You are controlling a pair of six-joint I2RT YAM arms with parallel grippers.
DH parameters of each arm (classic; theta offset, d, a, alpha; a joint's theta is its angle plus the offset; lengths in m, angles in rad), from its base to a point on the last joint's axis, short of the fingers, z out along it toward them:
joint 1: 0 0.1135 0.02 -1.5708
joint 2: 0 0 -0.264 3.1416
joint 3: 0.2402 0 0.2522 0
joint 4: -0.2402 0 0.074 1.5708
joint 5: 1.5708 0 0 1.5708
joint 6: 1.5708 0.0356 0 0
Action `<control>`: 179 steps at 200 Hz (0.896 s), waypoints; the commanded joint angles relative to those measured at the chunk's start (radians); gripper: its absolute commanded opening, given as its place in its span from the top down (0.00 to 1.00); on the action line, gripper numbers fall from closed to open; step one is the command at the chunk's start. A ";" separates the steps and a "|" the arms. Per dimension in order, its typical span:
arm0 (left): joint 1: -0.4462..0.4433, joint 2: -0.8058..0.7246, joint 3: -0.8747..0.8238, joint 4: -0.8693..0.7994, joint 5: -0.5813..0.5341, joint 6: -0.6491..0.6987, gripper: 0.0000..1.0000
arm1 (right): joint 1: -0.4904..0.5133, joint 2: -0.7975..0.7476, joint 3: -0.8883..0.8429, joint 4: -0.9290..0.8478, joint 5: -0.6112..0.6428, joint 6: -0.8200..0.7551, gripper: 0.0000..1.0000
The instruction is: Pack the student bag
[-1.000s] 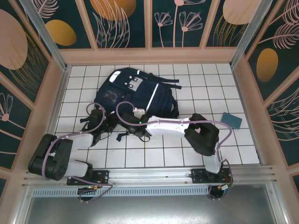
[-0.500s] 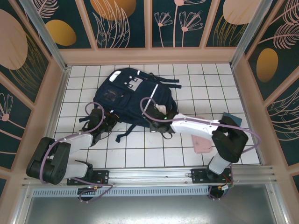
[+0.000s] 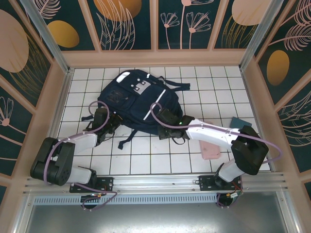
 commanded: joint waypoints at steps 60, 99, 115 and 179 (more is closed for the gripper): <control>-0.004 0.240 0.317 0.002 0.093 0.156 0.73 | 0.078 0.009 -0.011 0.267 -0.133 0.010 1.00; -0.002 0.168 0.313 -0.175 -0.081 0.114 0.37 | 0.070 0.050 0.028 0.290 -0.100 0.009 1.00; -0.002 0.098 0.264 -0.225 -0.104 0.092 0.32 | 0.060 0.062 0.036 0.296 -0.092 0.012 1.00; -0.004 -0.093 -0.016 -0.030 0.172 -0.105 0.34 | 0.035 0.131 0.090 0.307 -0.125 -0.006 1.00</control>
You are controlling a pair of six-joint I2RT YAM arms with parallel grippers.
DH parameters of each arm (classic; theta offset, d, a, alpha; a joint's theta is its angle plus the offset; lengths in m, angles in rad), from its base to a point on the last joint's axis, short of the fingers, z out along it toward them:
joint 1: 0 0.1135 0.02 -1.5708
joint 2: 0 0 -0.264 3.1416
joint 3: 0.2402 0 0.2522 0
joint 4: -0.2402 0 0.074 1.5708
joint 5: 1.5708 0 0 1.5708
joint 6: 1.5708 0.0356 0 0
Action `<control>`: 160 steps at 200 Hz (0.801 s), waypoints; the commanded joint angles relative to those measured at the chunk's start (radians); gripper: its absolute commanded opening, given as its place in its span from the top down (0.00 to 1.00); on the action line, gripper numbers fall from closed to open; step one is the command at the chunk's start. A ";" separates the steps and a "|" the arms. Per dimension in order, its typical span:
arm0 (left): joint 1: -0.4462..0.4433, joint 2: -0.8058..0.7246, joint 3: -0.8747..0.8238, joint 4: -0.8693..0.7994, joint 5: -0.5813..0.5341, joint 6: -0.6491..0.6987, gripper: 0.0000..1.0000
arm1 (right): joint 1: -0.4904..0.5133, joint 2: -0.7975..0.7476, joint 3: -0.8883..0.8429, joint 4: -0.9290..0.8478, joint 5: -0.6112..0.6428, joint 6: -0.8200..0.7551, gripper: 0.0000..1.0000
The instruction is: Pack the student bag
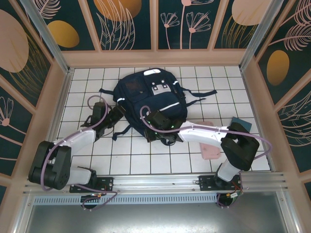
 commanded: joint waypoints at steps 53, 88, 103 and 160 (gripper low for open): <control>-0.016 -0.001 -0.184 0.318 0.262 -0.205 0.52 | -0.014 0.025 0.052 0.078 -0.007 -0.009 1.00; -0.049 0.052 -0.190 0.433 0.301 -0.250 0.56 | -0.014 0.026 0.050 0.079 -0.009 -0.004 1.00; -0.066 0.066 -0.182 0.441 0.289 -0.258 0.55 | -0.015 0.026 0.048 0.078 -0.006 -0.002 1.00; -0.093 0.157 -0.180 0.502 0.258 -0.288 0.61 | -0.014 0.008 0.043 0.055 -0.006 0.005 1.00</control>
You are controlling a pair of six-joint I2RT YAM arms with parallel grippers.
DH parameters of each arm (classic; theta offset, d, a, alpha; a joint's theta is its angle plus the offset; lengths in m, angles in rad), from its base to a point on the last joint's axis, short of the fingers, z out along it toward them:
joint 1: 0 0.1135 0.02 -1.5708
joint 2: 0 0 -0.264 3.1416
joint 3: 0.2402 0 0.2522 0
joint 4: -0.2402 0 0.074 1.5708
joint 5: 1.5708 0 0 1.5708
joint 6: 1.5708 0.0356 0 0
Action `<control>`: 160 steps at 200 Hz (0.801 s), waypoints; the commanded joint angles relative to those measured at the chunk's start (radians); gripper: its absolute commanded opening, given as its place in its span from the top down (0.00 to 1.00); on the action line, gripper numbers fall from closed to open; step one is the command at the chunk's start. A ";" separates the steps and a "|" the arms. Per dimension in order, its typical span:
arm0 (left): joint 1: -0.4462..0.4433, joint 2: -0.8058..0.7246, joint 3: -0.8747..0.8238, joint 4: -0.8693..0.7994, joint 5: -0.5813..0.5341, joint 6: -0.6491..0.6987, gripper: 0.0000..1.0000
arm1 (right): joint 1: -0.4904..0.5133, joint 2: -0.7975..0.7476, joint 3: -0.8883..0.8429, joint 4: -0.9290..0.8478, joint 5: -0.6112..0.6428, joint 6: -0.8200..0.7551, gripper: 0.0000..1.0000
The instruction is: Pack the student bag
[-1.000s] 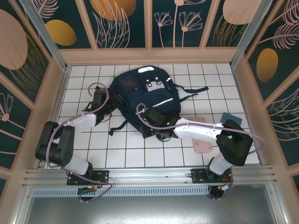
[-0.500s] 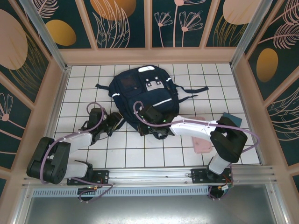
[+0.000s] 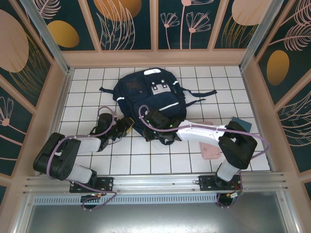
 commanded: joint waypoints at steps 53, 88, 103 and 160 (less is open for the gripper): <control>-0.007 0.090 0.037 0.109 -0.016 -0.021 0.73 | 0.001 -0.031 0.015 -0.003 0.002 0.003 1.00; -0.007 0.088 0.039 0.081 -0.084 -0.003 0.94 | 0.004 -0.079 -0.027 -0.090 0.051 0.020 1.00; -0.008 0.083 0.042 0.054 -0.122 0.016 0.98 | 0.004 -0.109 -0.047 -0.147 0.091 0.025 1.00; -0.002 0.071 0.056 -0.025 -0.211 0.064 1.00 | -0.033 -0.182 -0.063 -0.350 0.269 0.048 1.00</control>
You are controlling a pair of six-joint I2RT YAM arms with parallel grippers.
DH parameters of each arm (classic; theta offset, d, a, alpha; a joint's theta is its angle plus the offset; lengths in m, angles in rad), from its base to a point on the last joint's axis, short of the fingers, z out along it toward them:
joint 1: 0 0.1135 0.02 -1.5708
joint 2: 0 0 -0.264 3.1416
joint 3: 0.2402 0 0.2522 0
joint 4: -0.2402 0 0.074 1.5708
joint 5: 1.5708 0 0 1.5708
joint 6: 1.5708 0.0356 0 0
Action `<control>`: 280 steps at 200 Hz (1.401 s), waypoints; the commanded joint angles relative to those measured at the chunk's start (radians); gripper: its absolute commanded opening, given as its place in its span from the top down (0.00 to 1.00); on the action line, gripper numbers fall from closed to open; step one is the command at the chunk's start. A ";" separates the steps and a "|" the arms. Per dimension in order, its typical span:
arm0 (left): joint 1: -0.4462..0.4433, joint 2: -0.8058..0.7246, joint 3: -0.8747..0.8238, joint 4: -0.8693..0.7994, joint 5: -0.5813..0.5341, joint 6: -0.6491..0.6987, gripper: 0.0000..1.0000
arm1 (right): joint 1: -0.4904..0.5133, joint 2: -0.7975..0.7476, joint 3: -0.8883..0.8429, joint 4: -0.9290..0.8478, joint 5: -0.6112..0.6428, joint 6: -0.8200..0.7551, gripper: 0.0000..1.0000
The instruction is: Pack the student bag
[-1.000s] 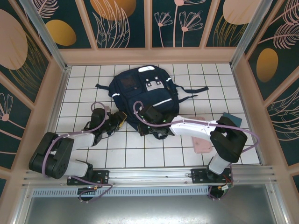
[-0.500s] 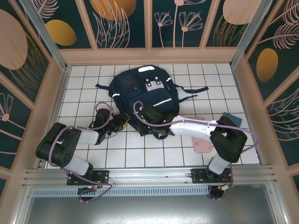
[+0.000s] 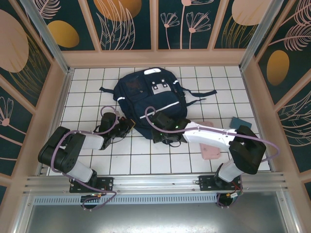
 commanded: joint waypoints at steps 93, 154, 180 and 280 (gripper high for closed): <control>0.053 -0.104 0.032 -0.209 -0.213 0.142 1.00 | -0.246 -0.071 -0.034 -0.223 0.285 0.041 1.00; 0.059 -0.174 0.163 -0.523 -0.360 0.233 0.34 | -0.110 -0.105 -0.069 -0.070 -0.023 -0.011 1.00; 0.060 -0.288 0.163 -0.700 -0.404 0.228 0.23 | -0.063 -0.047 -0.049 0.073 -0.129 -0.006 1.00; 0.055 -0.566 -0.016 -0.709 -0.088 0.047 0.31 | -0.046 0.135 0.090 0.222 -0.218 -0.046 1.00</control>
